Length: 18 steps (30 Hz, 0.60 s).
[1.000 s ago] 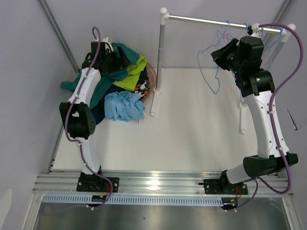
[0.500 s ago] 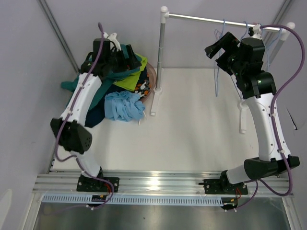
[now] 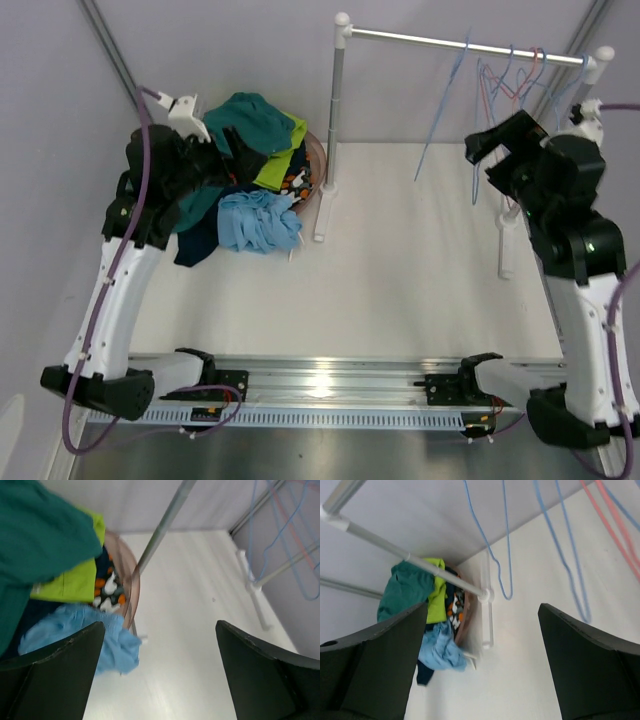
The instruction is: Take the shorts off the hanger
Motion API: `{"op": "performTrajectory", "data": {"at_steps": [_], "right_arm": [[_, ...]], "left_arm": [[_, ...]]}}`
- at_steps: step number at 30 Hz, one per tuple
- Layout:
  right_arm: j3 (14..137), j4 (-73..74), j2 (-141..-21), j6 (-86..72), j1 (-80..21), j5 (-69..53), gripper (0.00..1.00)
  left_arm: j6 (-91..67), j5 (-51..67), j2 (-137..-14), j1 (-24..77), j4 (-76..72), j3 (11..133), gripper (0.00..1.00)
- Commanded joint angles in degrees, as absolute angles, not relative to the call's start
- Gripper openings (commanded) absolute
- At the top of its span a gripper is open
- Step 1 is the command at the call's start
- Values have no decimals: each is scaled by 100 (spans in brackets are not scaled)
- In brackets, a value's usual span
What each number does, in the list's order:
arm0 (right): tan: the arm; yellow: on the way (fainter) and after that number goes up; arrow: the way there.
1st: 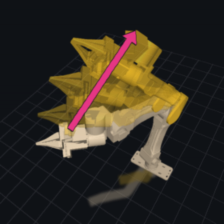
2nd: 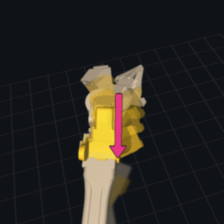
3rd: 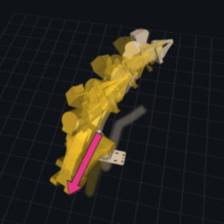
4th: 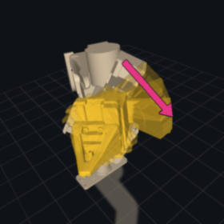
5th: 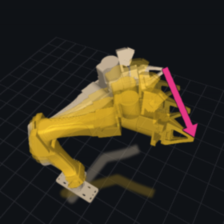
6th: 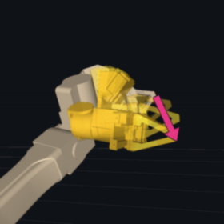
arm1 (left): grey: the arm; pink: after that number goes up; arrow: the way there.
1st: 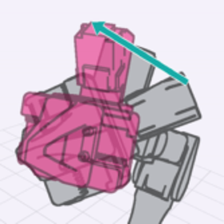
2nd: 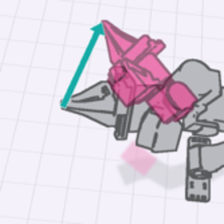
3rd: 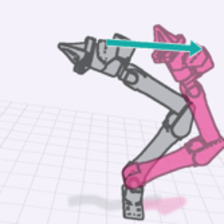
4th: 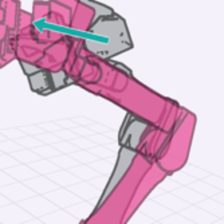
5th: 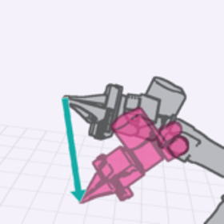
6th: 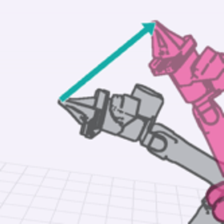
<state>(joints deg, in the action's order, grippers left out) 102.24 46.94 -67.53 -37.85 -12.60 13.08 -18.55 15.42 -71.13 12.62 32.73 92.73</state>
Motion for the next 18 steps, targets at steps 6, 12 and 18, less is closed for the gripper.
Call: {"op": "performTrajectory", "data": {"at_steps": [6,12,18], "right_arm": [[8192,3349,-4141,-3279,-1310,-892,99],[8087,3665,-3657,-3041,-1310,-1275,99],[7779,3481,-3428,-2936,-1310,-1257,99]], "left_arm": [[-1749,1124,-4686,1318,2979,7050,99],[-1863,1090,-3807,1327,2980,6540,99],[-1696,642,-3692,1336,3129,6522,99]]}}
